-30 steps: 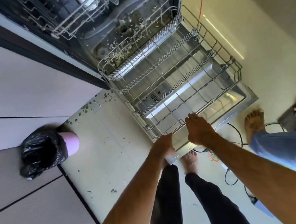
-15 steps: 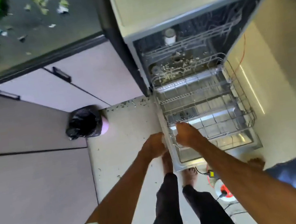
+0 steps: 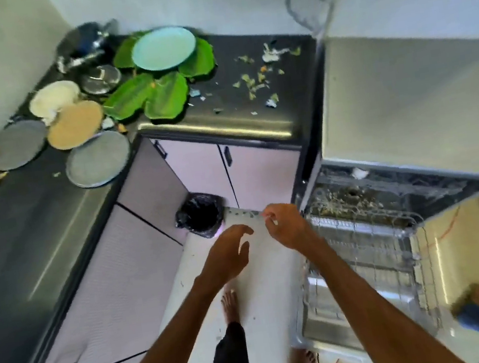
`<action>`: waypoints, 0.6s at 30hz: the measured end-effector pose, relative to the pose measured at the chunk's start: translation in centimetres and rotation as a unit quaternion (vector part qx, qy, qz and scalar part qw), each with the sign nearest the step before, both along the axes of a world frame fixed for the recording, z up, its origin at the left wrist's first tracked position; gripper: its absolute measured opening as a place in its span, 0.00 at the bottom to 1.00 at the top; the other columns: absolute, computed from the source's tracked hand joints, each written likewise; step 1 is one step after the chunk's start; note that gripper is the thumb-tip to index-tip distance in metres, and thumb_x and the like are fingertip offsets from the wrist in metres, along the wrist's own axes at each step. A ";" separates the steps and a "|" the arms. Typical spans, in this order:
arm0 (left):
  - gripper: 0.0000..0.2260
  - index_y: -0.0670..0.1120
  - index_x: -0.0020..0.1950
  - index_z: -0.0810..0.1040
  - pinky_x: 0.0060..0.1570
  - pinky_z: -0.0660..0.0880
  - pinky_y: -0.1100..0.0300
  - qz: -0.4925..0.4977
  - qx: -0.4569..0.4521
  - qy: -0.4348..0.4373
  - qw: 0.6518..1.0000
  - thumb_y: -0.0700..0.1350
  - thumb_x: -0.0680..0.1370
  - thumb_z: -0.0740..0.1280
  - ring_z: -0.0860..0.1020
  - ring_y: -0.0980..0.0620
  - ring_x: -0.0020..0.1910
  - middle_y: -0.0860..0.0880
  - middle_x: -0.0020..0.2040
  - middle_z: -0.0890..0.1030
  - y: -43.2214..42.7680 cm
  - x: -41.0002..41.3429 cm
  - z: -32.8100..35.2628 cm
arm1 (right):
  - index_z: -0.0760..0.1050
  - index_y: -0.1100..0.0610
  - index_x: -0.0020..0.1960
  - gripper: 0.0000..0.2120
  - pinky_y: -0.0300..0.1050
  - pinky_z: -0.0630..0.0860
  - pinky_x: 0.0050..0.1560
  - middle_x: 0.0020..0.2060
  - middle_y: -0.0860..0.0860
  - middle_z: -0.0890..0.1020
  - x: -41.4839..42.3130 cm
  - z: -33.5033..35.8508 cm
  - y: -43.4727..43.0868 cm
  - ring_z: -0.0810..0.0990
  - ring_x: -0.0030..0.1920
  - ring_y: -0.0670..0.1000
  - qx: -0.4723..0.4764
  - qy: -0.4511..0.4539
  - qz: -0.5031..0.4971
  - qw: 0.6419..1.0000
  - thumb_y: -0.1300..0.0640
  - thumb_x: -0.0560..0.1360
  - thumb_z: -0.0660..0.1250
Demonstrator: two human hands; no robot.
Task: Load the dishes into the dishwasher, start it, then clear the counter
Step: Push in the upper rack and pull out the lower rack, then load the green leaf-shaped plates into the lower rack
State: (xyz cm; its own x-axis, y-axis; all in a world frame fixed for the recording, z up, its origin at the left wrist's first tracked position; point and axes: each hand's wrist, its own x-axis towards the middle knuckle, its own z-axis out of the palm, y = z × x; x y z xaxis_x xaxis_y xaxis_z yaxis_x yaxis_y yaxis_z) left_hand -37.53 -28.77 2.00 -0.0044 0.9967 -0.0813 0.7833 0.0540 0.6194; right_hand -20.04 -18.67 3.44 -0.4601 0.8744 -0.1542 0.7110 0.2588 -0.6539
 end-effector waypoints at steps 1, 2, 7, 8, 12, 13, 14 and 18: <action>0.13 0.50 0.62 0.77 0.60 0.74 0.58 0.010 0.006 -0.006 1.000 0.42 0.79 0.64 0.77 0.54 0.59 0.53 0.61 0.80 0.7 -1.4 0.7 | 0.82 0.61 0.47 0.09 0.53 0.81 0.49 0.44 0.56 0.85 -1.3 1.4 0.9 0.83 0.45 0.57 0.011 -0.002 0.008 1.000 0.61 0.75 0.63; 0.12 0.51 0.61 0.78 0.60 0.75 0.57 0.019 0.015 -0.015 1.000 0.42 0.79 0.64 0.78 0.55 0.58 0.54 0.60 0.80 1.5 -2.9 1.4 | 0.82 0.61 0.47 0.09 0.53 0.81 0.48 0.43 0.57 0.85 -2.6 2.5 1.8 0.83 0.44 0.57 0.022 -0.002 0.014 1.000 0.61 0.75 0.63; 0.11 0.49 0.54 0.82 0.52 0.80 0.57 0.077 0.034 -0.076 0.994 0.42 0.76 0.63 0.80 0.59 0.43 0.53 0.50 0.83 6.8 -10.1 5.0 | 0.83 0.60 0.48 0.08 0.47 0.78 0.53 0.46 0.55 0.86 -9.0 6.8 6.7 0.82 0.46 0.54 0.058 0.018 0.011 0.998 0.62 0.77 0.65; 0.11 0.50 0.52 0.82 0.50 0.80 0.57 0.080 0.033 -0.084 0.993 0.42 0.75 0.62 0.79 0.60 0.41 0.54 0.48 0.83 7.7 -11.5 5.6 | 0.83 0.61 0.48 0.08 0.47 0.78 0.53 0.45 0.55 0.85 -10.3 7.3 7.6 0.82 0.45 0.53 0.060 0.019 0.010 0.998 0.62 0.77 0.65; 0.12 0.51 0.52 0.82 0.52 0.80 0.58 0.077 0.043 -0.096 0.991 0.41 0.75 0.62 0.80 0.59 0.47 0.53 0.52 0.84 11.2 -17.2 6.9 | 0.82 0.59 0.44 0.07 0.45 0.78 0.47 0.40 0.52 0.84 -15.5 8.7 11.2 0.81 0.40 0.50 0.050 0.021 0.027 0.998 0.60 0.77 0.66; 0.12 0.51 0.52 0.82 0.53 0.80 0.59 0.079 0.039 -0.097 0.991 0.41 0.75 0.62 0.81 0.58 0.47 0.53 0.52 0.84 11.9 -18.4 7.1 | 0.82 0.58 0.43 0.07 0.45 0.79 0.45 0.38 0.51 0.84 -16.7 8.7 12.1 0.81 0.39 0.49 0.044 0.022 0.029 0.998 0.59 0.76 0.66; 0.11 0.50 0.52 0.82 0.53 0.80 0.59 0.078 0.033 -0.097 0.992 0.40 0.76 0.62 0.81 0.58 0.48 0.53 0.52 0.84 12.4 -19.5 7.4 | 0.82 0.57 0.42 0.07 0.44 0.79 0.44 0.37 0.50 0.84 -17.9 8.7 13.0 0.81 0.38 0.49 0.036 0.024 0.025 0.999 0.59 0.76 0.66; 0.11 0.49 0.51 0.84 0.51 0.79 0.59 0.059 0.026 -0.080 0.995 0.38 0.76 0.64 0.81 0.57 0.46 0.53 0.50 0.85 14.0 -23.6 7.8 | 0.84 0.54 0.47 0.07 0.30 0.76 0.41 0.40 0.48 0.85 -22.4 8.9 15.6 0.83 0.40 0.45 0.010 0.033 0.008 0.999 0.59 0.75 0.67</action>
State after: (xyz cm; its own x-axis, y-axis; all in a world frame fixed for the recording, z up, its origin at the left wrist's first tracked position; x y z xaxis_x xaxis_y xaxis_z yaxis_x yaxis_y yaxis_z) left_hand -61.08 -14.73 9.77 -0.1120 0.9930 -0.0384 0.6643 0.1036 0.7402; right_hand -42.45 -3.11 12.29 -0.4819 0.8699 -0.1054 0.6622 0.2828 -0.6939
